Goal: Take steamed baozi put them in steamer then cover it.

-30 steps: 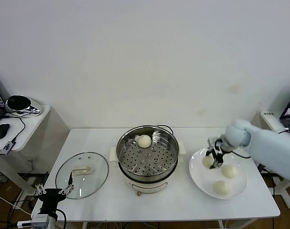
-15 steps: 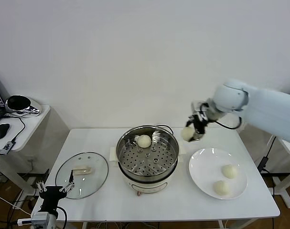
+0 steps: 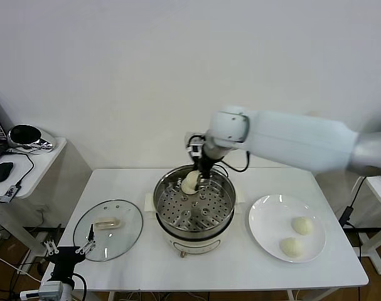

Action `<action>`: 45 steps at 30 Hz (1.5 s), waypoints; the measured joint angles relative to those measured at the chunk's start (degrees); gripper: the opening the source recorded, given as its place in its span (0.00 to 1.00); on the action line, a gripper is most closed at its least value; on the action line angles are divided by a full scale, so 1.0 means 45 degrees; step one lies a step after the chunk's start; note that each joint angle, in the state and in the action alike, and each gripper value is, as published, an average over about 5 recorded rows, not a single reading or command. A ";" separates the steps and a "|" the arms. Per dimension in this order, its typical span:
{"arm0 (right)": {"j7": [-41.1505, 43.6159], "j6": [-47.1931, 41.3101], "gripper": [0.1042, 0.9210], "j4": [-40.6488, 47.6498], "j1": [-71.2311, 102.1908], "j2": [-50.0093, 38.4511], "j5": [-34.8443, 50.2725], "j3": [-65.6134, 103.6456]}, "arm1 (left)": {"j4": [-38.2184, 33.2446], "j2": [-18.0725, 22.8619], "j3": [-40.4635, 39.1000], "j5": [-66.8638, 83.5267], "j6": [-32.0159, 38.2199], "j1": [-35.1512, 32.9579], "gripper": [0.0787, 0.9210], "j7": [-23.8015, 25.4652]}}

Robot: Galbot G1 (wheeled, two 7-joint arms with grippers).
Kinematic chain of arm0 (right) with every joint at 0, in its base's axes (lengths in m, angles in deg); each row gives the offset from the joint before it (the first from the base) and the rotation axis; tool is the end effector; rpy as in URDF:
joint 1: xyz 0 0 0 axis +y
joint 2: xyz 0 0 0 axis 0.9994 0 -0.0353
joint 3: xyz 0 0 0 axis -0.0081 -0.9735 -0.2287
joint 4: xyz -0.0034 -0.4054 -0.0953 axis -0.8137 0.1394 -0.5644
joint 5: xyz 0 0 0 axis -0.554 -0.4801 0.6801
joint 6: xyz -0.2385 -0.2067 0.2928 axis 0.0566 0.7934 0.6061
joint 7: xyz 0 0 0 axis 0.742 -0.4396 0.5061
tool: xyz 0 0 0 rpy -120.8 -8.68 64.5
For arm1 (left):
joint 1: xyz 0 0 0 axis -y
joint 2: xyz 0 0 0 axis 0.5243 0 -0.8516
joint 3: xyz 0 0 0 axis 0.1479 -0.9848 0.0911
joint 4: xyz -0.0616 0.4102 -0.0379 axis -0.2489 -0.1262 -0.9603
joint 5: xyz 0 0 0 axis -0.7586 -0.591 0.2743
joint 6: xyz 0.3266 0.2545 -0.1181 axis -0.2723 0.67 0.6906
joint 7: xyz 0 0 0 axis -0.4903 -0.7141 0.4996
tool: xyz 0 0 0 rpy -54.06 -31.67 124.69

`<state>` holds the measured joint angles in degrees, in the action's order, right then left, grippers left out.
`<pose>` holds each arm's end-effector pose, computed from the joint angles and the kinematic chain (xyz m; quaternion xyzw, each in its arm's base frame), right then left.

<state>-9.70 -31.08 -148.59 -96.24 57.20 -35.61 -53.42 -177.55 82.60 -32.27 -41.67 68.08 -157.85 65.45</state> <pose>0.6254 0.2083 -0.0693 0.5352 -0.5789 0.5124 0.3404 0.1922 0.1362 -0.3733 0.0836 -0.9855 -0.1361 0.0565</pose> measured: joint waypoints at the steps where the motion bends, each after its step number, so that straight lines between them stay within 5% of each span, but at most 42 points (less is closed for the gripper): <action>1: -0.0059 -0.0044 0.66 0.0142 0.0121 0.0192 0.0022 0.0000 | 0.0011 0.0003 -0.0004 -0.0001 0.0000 0.0014 0.88 0.0000; 16: -0.0359 -0.0370 0.67 0.1578 0.1363 0.1857 -0.0154 -0.0086 | 0.0150 -0.0035 0.0011 0.0050 0.0059 0.0074 0.88 0.0000; 26: 0.0214 -0.0328 0.87 0.1395 0.1033 0.1666 -0.0494 -0.0060 | 0.0174 -0.0041 0.0010 0.0072 0.0080 0.0061 0.88 0.0001; 45: 0.3760 0.1841 0.88 -0.2629 -0.1901 -0.4542 -0.2895 -0.0815 | 0.0135 -0.0230 -0.0085 -0.0041 0.0021 0.0067 0.88 0.0018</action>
<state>7.22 -22.80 -160.42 -104.79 36.77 -48.64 -57.09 -176.95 81.57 -32.65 -41.85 68.17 -157.55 65.53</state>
